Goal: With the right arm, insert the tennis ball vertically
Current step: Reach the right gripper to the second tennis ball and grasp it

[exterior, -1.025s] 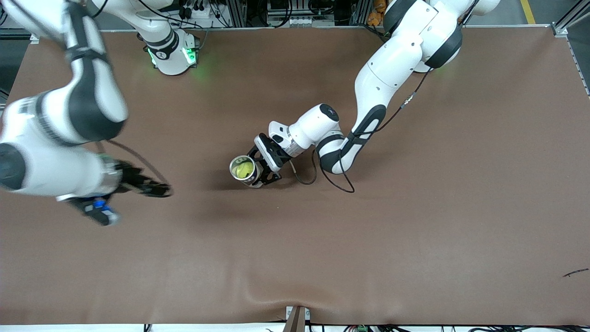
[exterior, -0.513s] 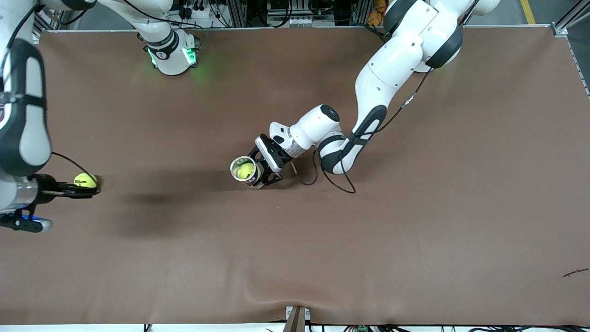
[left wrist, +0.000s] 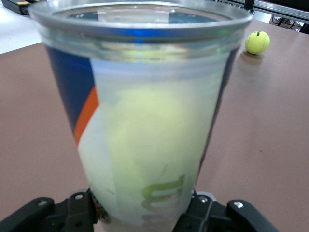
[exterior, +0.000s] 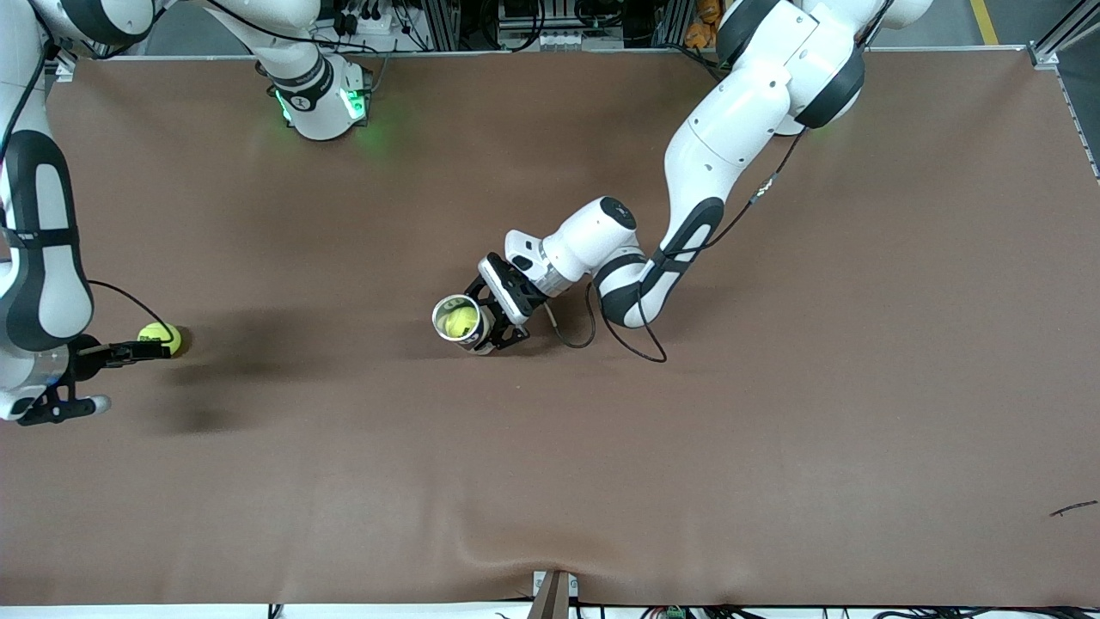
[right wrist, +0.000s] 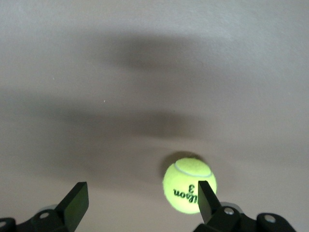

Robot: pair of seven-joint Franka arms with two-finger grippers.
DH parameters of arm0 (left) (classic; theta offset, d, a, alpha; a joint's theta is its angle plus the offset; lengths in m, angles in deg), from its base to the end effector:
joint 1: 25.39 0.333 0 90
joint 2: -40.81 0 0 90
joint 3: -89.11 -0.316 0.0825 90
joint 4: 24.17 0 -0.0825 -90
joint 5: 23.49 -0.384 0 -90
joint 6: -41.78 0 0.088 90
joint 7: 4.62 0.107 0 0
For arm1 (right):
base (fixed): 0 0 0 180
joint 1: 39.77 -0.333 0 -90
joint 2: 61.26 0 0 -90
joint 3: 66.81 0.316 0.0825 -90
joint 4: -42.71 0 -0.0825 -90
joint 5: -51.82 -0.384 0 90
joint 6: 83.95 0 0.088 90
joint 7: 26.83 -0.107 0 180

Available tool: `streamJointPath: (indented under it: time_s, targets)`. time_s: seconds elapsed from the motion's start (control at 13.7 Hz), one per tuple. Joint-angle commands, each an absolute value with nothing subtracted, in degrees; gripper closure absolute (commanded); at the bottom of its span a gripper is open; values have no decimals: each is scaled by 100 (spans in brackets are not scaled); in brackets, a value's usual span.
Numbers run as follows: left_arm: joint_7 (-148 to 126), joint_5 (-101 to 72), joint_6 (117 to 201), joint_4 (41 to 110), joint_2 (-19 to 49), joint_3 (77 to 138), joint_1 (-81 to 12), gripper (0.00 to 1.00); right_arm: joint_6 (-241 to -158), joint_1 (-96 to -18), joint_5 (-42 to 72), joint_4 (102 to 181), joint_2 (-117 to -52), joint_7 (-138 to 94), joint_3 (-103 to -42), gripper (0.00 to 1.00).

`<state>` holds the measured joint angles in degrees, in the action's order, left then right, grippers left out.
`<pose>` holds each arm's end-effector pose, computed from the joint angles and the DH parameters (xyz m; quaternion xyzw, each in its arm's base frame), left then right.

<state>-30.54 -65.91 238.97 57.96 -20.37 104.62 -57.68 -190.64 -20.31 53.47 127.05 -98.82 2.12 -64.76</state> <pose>0.4840 -0.5578 0.1791 0.7864 -0.4017 0.3743 0.2828 0.6513 -0.2105 0.2742 -0.9858 -0.1033 0.1222 0.0503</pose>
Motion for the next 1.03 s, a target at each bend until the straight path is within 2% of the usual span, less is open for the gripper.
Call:
streamJointPath:
  time_s: [0.0,0.22,0.44,0.73,0.81,0.88,0.95]
  targets:
    - [-3072,-6638,23980,5836,-1993,10423,-5765,38,-19669,-1536,5481,13137,-9905,1390,-6373,0]
    - [-3072,-6673,23980,5871,-1975,10423,-5765,38,-19460,-1219,5463,13226,-9931,1702,-6417,0]
    - [-3072,-6664,23980,5862,-1975,10423,-5765,38,-20013,-1271,5411,13762,-9879,1614,-6417,0]
    - [-3072,-6673,23980,5871,-1975,10423,-5791,38,-20101,-1340,5384,13937,-9888,1465,-6417,0]
    - [-3063,-6682,23980,5862,-1975,10423,-5783,38,-20233,-1332,5384,14017,-9879,1465,-6417,10]
    - [-3063,-6673,23980,5853,-1966,10423,-5782,38,-20243,-1341,5384,14027,-9879,1465,-6417,32]
    - [-3063,-6664,23980,5845,-1966,10423,-5791,38,-20260,-1341,5384,14035,-9879,1491,-6417,39]
